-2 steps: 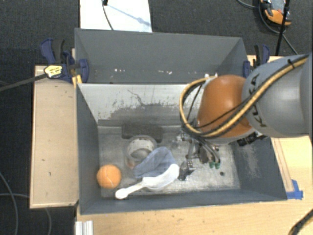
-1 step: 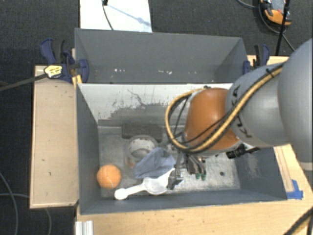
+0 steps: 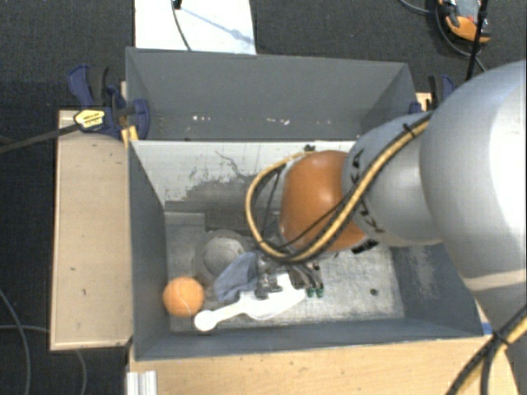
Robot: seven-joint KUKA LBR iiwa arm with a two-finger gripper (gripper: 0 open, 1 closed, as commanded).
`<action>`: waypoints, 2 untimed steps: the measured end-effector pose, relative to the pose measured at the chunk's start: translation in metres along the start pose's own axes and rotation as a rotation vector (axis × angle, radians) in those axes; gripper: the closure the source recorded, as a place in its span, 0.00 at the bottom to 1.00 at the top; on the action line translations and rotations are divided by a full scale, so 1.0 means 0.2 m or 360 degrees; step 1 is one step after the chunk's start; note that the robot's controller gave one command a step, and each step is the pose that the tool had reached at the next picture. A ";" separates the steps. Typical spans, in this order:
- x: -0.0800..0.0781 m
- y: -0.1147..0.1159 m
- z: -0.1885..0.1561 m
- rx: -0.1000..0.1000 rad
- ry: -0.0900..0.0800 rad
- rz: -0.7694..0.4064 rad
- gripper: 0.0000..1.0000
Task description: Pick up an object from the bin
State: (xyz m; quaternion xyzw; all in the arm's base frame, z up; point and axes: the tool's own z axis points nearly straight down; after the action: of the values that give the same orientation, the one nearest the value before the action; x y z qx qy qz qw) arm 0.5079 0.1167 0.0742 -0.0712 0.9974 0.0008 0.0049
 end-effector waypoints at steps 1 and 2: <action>0.00 0.00 0.00 0.0000 0.0000 -0.0001 1.00; 0.02 0.00 -0.07 0.0002 0.0018 0.0003 1.00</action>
Offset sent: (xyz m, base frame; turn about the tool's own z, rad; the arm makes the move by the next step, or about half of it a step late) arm -0.0055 0.0095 0.1509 0.0162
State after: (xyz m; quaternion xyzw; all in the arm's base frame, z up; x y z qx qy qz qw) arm 0.5040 0.1167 0.0877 -0.0703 0.9975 -0.0003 -0.0007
